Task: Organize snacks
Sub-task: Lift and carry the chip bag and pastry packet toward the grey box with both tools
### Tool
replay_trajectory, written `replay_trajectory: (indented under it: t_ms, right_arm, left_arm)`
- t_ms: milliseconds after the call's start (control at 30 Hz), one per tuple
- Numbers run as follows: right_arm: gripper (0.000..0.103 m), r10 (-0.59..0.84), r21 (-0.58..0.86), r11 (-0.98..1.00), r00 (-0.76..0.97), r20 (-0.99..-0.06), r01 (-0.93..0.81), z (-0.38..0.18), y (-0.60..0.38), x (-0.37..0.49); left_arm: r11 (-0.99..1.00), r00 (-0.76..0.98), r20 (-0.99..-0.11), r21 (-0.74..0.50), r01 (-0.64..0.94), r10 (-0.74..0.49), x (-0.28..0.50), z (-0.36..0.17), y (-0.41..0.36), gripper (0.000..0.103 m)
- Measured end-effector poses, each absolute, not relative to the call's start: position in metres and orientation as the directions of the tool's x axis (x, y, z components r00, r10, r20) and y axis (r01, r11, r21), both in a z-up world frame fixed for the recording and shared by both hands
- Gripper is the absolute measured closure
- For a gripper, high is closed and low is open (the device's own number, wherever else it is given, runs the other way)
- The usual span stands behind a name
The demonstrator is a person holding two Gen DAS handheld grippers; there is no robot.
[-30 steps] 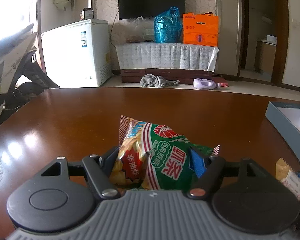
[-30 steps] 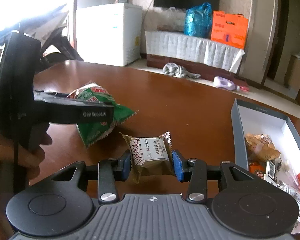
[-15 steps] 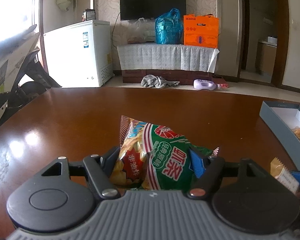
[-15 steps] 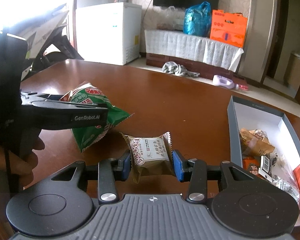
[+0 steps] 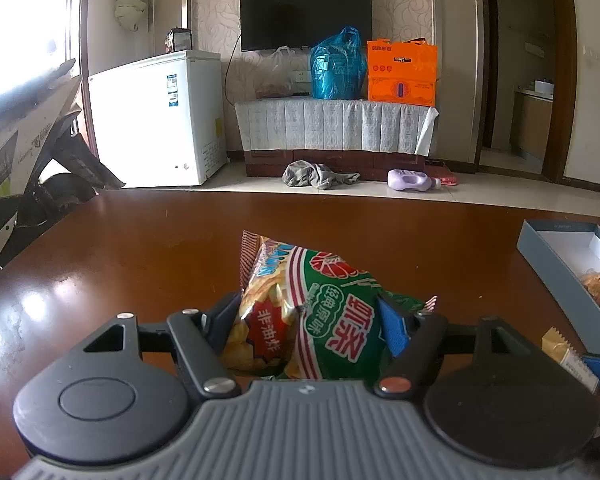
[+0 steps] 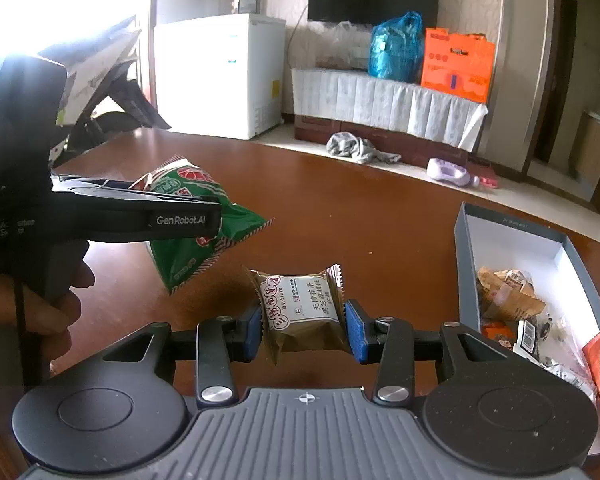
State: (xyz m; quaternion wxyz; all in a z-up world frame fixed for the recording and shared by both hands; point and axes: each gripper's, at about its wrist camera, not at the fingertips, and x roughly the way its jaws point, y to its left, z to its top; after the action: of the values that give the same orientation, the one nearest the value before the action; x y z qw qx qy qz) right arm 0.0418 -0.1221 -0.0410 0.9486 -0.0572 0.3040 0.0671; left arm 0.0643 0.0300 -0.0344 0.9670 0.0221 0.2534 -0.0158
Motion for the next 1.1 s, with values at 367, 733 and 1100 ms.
replay_trajectory:
  t_ms: [367,733,1100]
  right_arm:
    - [0.06,0.1,-0.067,0.983,0.815,-0.571,-0.168,-0.035,-0.119,0.03]
    - [0.06,0.1,-0.063,0.985,0.822,-0.561,-0.162,-0.028,-0.119,0.022]
    - [0.06,0.095,-0.063,0.986,0.827,-0.555,-0.156,-0.02,-0.115,0.013]
  left_arm:
    - [0.998,0.878,-0.477,0.037,0.057,-0.032,0.056,-0.026,0.023,0.032]
    - [0.997,0.879,-0.475,0.039,0.062,-0.036,0.056,-0.019,0.028,0.032]
    - [0.996,0.881,-0.47,0.038,0.085,-0.058,0.054,-0.011,0.026,0.032]
